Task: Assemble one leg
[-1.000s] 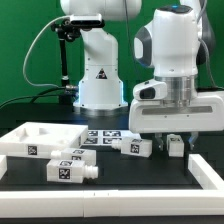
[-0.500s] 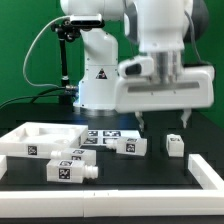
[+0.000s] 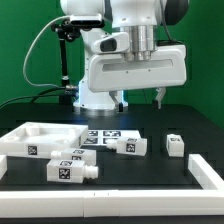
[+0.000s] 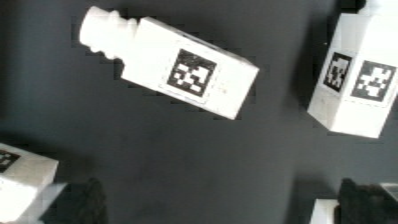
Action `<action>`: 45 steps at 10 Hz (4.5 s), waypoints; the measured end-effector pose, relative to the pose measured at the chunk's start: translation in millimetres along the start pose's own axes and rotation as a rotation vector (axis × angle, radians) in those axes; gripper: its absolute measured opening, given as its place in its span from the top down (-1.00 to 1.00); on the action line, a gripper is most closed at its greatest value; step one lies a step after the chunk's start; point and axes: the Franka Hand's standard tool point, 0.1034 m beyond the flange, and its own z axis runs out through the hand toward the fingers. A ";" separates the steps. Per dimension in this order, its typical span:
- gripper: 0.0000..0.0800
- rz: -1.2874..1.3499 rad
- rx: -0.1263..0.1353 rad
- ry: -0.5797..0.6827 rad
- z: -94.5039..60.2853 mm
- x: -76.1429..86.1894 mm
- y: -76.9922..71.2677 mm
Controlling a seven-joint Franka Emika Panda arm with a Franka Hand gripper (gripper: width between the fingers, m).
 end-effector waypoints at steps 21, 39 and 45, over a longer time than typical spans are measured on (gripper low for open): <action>-0.62 -0.637 0.021 -0.056 50.2 -35.9 199.9; 0.86 -0.848 -0.017 -0.069 58.0 -35.5 229.3; 0.86 -0.320 -0.002 -0.135 9.5 23.3 159.5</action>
Offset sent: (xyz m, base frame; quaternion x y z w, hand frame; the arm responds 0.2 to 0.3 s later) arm -0.0293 -0.0902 0.0174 0.0307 -0.0329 -0.1430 0.9887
